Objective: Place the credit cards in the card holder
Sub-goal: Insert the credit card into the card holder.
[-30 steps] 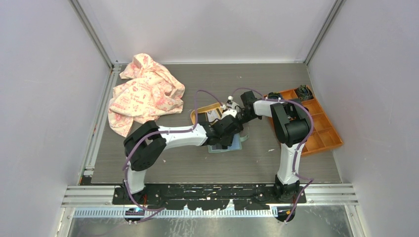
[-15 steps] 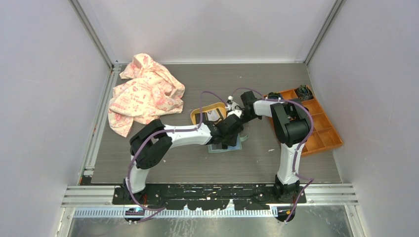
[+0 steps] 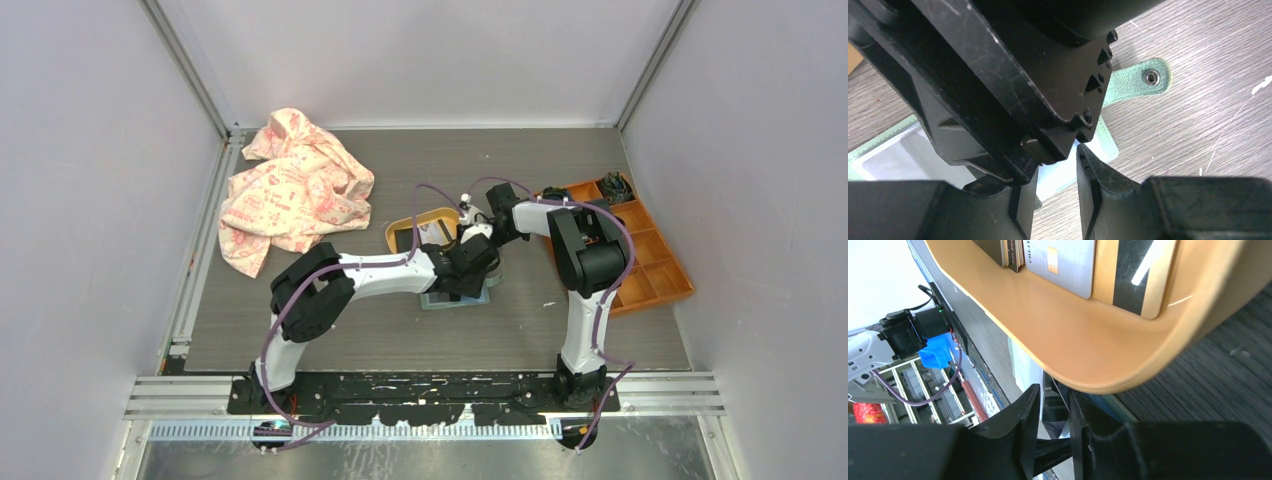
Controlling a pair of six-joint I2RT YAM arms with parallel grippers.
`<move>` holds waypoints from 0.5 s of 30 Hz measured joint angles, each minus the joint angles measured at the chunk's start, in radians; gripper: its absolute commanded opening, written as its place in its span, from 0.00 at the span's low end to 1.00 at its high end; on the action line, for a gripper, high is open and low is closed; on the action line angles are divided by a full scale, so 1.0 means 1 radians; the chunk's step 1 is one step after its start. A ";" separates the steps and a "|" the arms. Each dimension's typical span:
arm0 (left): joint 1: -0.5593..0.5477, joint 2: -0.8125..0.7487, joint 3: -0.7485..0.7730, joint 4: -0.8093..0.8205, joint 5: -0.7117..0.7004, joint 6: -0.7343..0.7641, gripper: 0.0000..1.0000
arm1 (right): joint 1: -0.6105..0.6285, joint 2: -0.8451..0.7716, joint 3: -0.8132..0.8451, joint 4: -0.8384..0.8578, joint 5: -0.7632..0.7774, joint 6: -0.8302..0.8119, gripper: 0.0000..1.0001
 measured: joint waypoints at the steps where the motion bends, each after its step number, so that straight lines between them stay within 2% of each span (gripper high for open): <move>1: 0.000 0.000 0.000 -0.003 -0.003 -0.001 0.36 | 0.000 0.000 0.001 -0.001 0.000 0.000 0.34; 9: -0.003 -0.001 -0.001 -0.016 -0.040 -0.005 0.36 | 0.000 0.000 0.007 -0.011 0.000 -0.004 0.39; 15: 0.002 -0.036 -0.047 -0.014 -0.072 -0.002 0.36 | 0.000 0.000 0.016 -0.024 -0.005 -0.020 0.46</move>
